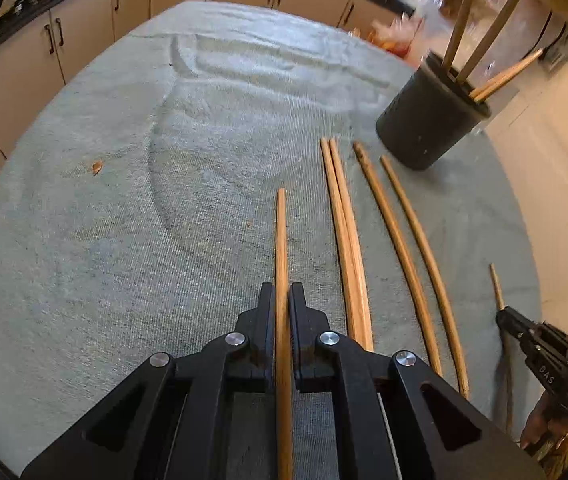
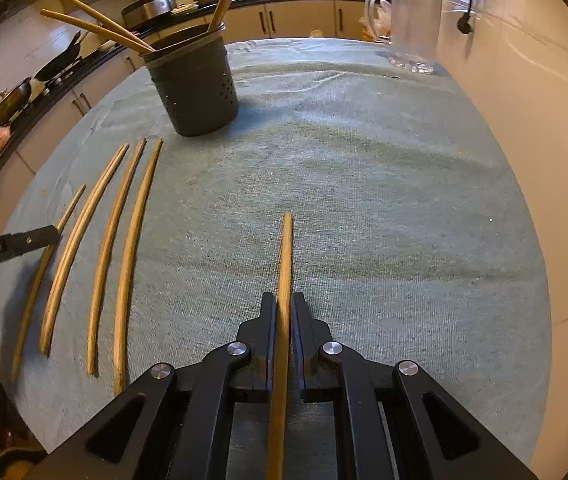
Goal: Organize utensils
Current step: 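Lift held chopsticks with both grippers toward the black holder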
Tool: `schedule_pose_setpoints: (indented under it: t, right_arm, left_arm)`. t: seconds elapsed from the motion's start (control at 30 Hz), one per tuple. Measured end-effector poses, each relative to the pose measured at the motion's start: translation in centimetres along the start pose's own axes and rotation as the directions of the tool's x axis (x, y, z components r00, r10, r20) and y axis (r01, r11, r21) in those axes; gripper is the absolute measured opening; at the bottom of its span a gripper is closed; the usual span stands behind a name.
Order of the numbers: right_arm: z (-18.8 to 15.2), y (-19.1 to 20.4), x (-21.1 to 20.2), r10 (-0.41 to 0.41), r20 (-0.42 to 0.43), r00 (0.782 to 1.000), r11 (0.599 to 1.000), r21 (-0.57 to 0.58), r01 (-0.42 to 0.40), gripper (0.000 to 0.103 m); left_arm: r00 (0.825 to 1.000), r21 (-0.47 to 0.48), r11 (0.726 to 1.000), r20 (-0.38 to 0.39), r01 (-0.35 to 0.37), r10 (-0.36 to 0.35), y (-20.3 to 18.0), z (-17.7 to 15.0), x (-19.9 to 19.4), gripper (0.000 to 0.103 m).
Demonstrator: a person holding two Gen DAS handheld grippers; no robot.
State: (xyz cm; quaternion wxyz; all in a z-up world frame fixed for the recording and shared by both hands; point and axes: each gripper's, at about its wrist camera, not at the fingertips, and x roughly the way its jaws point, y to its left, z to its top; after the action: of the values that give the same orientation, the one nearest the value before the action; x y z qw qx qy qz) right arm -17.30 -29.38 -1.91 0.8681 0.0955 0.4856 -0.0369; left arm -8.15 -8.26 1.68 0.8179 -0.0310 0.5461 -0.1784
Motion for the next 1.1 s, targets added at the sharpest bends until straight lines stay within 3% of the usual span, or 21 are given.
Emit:
schedule_pose_setpoints:
  t: [0.2,0.47,0.77,0.9,0.93,1.0,1.1]
  right_arm:
    - [1.4,-0.6,0.7,0.041,-0.066,0.997,0.999,-0.002,-0.041,0.008]
    - [4.3,-0.8,2.4,0.025,-0.180,0.983,1.000,0.009,-0.023,0.008]
    - [7.3,1.8,4.4,-0.115,-0.258,0.959,0.991,-0.097,0.092,0.011]
    - [8.4,2.4,5.1,-0.130,-0.283,0.950,0.988,-0.114,0.102,0.011]
    - [8.5,2.6,5.1,-0.128,-0.285,0.950,0.988,-0.116,0.098,0.011]
    - [8.5,2.9,5.2,-0.116,-0.273,0.955,0.990,-0.113,0.088,0.006]
    - [8.1,3.6,4.7,-0.112,-0.248,0.962,0.989,-0.123,0.083,0.006]
  left_arm:
    - [0.994,0.077,0.995,-0.077,-0.068,0.074,-1.4,2.5,1.4,0.007]
    - [0.988,0.168,0.978,-0.074,-0.125,0.139,-2.7,3.9,2.2,0.007]
    - [0.987,0.193,0.975,-0.093,-0.108,0.128,-3.1,5.5,3.0,0.015]
    - [0.992,0.186,0.979,-0.071,-0.089,0.103,-3.0,6.1,3.3,0.019]
    - [0.993,0.185,0.979,-0.062,-0.088,0.101,-3.0,6.2,3.4,0.019]
    - [0.992,0.194,0.974,-0.018,-0.119,0.125,-3.0,5.8,3.2,0.006]
    - [0.996,0.176,0.980,0.016,-0.095,0.093,-2.5,5.2,2.7,0.006]
